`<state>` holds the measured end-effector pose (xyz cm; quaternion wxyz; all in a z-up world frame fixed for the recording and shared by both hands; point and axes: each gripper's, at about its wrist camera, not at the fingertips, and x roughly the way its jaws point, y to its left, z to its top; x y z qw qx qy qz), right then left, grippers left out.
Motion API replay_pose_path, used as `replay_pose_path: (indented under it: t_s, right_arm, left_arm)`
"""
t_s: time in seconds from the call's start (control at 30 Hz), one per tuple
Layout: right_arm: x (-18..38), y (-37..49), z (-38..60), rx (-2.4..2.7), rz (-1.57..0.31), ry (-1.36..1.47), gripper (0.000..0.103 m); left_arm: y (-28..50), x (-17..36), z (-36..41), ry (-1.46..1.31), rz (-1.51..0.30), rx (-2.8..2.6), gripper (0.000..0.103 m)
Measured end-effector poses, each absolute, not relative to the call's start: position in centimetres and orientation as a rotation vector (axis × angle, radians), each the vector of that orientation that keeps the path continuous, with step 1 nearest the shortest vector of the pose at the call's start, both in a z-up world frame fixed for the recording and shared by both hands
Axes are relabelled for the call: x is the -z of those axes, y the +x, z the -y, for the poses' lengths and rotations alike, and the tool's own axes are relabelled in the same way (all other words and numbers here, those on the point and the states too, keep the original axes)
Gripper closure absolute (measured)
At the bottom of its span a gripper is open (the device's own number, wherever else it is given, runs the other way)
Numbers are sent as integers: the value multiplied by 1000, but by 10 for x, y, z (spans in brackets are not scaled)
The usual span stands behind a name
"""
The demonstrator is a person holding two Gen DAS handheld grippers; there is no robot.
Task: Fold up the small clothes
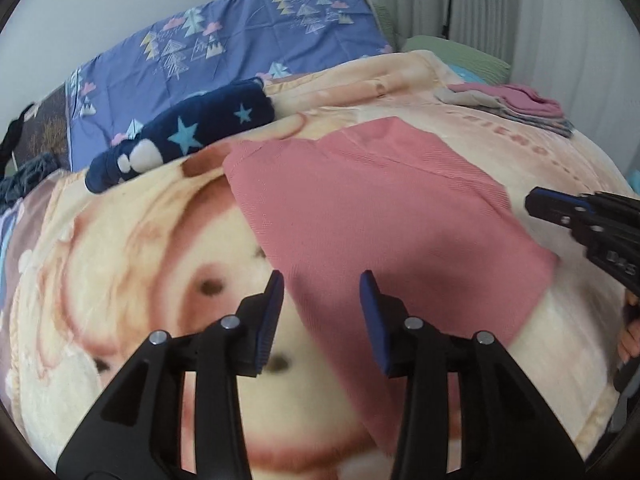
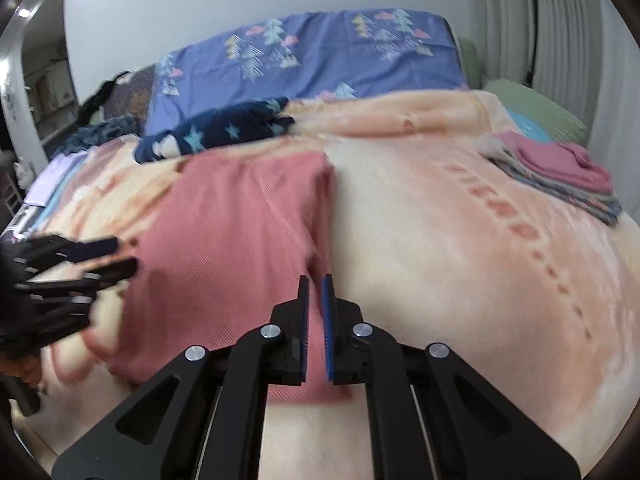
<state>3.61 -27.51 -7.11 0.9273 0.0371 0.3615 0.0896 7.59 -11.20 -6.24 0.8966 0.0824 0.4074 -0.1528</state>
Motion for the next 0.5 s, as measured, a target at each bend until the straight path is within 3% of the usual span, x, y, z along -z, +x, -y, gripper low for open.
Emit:
replay_pose_path:
  t_s: [0.17,0.27,0.37,0.43,0.5]
  right_arm:
    - [113,68,271,-208,-920,33,97]
    - [95,71,273,-252,-910,29,96]
    - [63,84,268,-284,-817,-1,87]
    - [50,107,256,-319,-781,-43,87]
    - [52,136,247,-373,-807,-24,87]
  left_arm:
    - [83,87,110,137,-882,338,57]
    - [84,80,102,125,-896,378,54]
    - [100,66,97,127,-862,353,54]
    - [117,61,95,120,-852,324,56]
    - [139,59,91,78,-851,313,68]
